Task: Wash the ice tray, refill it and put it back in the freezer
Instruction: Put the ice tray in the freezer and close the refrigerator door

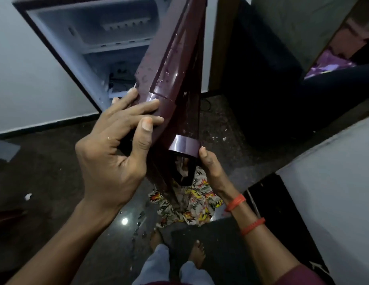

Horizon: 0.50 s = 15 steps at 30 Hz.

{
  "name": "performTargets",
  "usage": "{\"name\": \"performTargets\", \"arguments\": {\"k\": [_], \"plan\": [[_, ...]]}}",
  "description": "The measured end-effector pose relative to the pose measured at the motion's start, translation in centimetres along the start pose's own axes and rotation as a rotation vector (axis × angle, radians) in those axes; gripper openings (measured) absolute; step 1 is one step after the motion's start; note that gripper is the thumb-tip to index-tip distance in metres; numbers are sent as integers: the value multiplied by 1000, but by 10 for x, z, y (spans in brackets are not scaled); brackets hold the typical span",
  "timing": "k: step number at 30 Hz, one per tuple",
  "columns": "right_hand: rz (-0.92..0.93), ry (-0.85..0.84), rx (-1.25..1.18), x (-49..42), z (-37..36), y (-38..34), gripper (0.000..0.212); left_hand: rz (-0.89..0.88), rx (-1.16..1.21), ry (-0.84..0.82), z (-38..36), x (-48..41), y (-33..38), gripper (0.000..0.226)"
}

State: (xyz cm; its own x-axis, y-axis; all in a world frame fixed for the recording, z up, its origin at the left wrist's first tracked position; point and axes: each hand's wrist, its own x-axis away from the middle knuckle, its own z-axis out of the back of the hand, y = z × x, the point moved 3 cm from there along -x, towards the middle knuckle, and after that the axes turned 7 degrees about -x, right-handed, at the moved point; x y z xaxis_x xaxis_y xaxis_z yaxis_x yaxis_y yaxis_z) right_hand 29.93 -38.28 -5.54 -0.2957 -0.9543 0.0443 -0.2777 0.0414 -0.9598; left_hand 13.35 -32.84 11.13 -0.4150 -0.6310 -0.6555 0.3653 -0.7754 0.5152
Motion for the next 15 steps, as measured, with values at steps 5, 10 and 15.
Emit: {"name": "performTargets", "arguments": {"k": [5,10,15], "plan": [[-8,-116,-33,-17,-47,-1,66,57,-68,35,28,-4,-35,25],[-60,-91,71,-48,-95,6,32,123,-151,64,54,-12,-75,22],[-45,-116,142,-78,-134,17,55,129,-294,74,73,-27,-114,23]]}}
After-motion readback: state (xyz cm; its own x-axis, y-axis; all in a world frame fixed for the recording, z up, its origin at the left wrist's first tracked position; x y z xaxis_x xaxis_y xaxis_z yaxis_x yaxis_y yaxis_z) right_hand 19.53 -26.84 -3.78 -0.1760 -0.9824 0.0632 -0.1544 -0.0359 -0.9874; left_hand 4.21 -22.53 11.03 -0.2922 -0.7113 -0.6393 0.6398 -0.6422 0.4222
